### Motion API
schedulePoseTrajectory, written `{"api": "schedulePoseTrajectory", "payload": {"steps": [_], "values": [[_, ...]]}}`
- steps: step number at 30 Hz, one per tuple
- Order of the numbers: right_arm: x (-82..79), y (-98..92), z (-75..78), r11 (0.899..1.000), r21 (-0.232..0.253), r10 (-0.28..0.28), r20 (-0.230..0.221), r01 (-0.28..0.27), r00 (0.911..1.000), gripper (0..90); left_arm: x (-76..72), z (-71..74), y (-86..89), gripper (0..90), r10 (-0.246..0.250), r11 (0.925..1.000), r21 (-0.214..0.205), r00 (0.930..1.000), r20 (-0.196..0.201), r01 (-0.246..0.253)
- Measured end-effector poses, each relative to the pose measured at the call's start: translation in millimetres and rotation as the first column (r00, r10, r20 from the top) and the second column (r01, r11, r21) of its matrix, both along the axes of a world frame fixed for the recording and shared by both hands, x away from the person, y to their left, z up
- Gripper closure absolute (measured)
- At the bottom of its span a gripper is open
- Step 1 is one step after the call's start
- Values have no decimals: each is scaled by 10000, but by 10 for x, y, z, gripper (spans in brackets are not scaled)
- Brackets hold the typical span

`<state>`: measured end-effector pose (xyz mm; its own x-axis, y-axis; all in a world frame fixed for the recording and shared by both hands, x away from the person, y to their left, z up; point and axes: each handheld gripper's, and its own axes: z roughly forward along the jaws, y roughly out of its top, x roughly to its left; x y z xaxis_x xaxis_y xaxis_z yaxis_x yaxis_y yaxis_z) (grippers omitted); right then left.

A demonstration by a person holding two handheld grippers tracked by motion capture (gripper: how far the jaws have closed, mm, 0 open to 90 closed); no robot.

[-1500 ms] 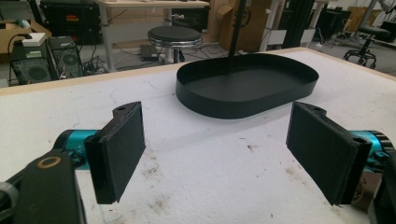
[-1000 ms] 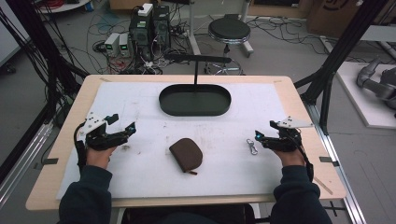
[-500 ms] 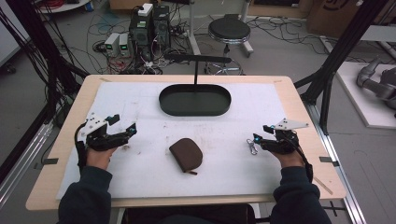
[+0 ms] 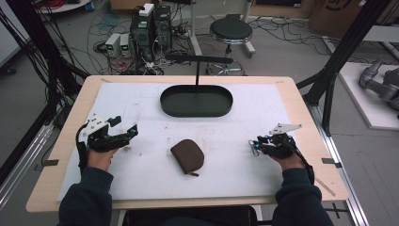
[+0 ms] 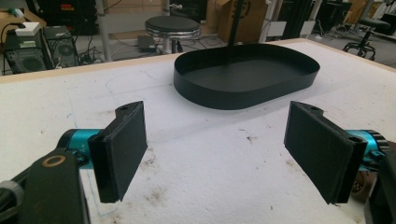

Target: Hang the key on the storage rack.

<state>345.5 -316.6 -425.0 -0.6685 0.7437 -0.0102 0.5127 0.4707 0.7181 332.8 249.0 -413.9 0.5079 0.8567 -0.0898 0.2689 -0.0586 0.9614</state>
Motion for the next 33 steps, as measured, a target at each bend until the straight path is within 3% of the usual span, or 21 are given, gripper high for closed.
{"api": "schedulePoseTrajectory", "payload": {"steps": [11, 19, 26, 33], "values": [[39, 67, -67, 9986, -483, 162, -679, -195, 9976, 813, 5, -7, -4, 215, -26, 10000, -28, 10000, -71, 26], [69, 88, -68, 9982, -584, 90, -760, -135, 9971, 842, 10, -14, -7, 217, -27, 10000, -28, 9999, -142, 26], [95, 106, -55, 9976, -656, -305, -1039, 238, 9941, 853, 14, -17, -6, 218, -53, 10000, -7, 9999, -158, 53], [94, 163, -22, 9921, -1238, -303, -961, 183, 9949, 895, 13, -18, -7, 218, -53, 10000, -20, 9998, -172, 53]]}}
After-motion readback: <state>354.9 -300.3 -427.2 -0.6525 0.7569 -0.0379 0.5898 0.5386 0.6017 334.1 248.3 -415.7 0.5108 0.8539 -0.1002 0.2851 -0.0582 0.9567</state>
